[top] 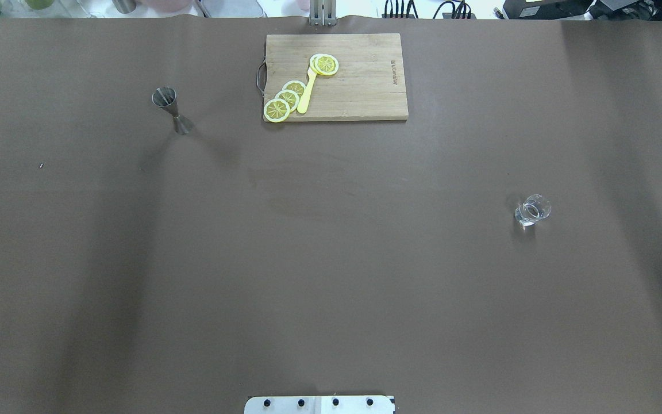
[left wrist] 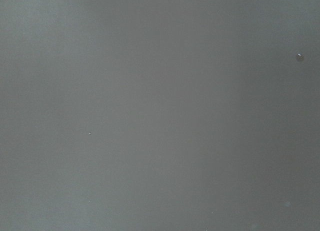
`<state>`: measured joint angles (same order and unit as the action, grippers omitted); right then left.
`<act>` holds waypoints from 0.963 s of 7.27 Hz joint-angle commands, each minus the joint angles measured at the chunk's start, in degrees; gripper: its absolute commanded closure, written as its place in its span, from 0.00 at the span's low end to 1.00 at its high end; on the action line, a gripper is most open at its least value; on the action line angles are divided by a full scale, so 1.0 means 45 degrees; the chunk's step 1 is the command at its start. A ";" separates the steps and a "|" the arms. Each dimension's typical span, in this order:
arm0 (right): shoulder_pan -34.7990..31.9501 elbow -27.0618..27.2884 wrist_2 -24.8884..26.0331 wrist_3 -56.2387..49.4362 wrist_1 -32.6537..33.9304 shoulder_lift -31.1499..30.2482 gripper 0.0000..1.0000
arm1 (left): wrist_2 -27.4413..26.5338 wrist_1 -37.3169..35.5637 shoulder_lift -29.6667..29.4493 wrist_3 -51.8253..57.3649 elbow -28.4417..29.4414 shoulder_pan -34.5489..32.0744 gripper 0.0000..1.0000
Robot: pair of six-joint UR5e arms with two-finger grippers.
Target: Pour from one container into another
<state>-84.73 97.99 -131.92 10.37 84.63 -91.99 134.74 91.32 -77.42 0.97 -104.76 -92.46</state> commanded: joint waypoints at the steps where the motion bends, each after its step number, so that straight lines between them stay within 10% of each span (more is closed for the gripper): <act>1: 0.0000 -0.0270 0.0096 -0.0020 0.0003 -0.0065 0.00 | 0.0000 0.0019 0.0016 0.0000 -0.0020 -0.0019 0.01; 4: 0.0020 -0.0349 0.0174 0.0019 -0.0094 0.0168 0.00 | 0.0078 0.0000 0.0016 -0.0019 0.0038 0.0000 0.01; 7: 0.0000 -0.2860 0.0097 0.0038 -0.4996 -0.0064 0.00 | 0.0078 0.0020 -0.0061 -0.0019 0.0058 0.0000 0.01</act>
<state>-84.69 90.68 -131.28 10.45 73.12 -91.54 135.08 91.37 -77.50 0.88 -104.51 -92.46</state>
